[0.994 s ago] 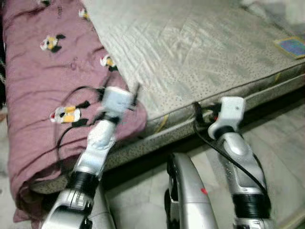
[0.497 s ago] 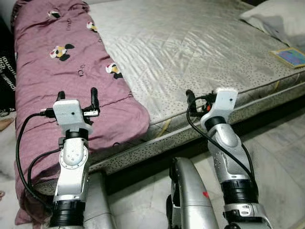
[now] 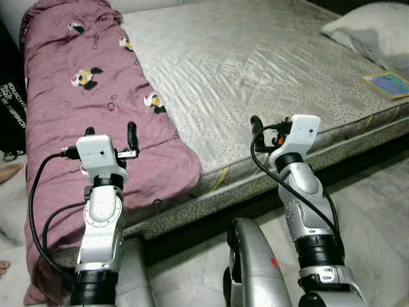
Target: Clean up the room
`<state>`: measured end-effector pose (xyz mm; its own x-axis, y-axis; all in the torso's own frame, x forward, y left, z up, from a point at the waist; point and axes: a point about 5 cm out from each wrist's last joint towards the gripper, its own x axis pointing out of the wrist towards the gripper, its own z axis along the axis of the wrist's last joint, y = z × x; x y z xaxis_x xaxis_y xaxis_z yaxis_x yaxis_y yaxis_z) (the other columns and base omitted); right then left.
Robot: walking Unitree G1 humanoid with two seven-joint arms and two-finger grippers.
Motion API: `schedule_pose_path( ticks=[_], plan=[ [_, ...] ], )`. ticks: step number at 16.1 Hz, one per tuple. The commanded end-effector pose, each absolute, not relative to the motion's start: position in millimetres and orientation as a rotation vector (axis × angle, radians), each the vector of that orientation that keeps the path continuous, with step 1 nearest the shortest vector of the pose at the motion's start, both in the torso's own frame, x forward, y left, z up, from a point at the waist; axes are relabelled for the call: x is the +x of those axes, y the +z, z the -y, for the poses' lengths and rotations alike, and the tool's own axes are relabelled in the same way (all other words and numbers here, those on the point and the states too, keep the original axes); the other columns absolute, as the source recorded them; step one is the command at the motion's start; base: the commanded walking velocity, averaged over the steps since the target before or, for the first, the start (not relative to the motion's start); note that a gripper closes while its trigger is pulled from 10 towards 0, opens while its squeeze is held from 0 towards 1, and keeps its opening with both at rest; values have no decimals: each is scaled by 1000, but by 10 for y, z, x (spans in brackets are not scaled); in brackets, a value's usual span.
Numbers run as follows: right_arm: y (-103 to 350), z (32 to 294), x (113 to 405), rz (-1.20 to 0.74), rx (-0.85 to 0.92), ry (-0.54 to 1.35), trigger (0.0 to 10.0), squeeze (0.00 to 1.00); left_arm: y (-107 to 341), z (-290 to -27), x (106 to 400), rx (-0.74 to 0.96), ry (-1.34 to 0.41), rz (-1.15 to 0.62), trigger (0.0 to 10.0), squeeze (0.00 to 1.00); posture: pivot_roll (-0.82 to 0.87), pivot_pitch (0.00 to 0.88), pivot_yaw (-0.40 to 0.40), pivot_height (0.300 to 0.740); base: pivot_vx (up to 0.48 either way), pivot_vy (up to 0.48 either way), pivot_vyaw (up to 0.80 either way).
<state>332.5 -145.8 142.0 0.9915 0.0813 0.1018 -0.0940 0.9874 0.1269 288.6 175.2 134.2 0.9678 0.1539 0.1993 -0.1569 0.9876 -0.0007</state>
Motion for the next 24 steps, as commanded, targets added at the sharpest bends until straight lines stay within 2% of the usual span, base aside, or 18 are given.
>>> schedule_pose_path(
  ticks=[1,7,15,24],
  plan=[
    [1463,1448,3361,115,138,96,10000,0,1343,-1768,2905,47,151,183,10000,0,-58,0,9,589,0,0,0],
    [1460,1484,3384,129,130,86,10000,0,1289,-1732,2930,67,127,133,10000,0,-58,0,12,663,0,0,0],
    [1449,1477,3395,132,127,85,10000,0,1283,-1708,2963,73,99,120,10000,0,-54,0,17,737,0,0,0],
    [1419,1455,3400,126,107,96,10000,0,1303,-1722,2977,120,99,136,10000,0,-20,0,1,740,0,0,0]
  ],
)
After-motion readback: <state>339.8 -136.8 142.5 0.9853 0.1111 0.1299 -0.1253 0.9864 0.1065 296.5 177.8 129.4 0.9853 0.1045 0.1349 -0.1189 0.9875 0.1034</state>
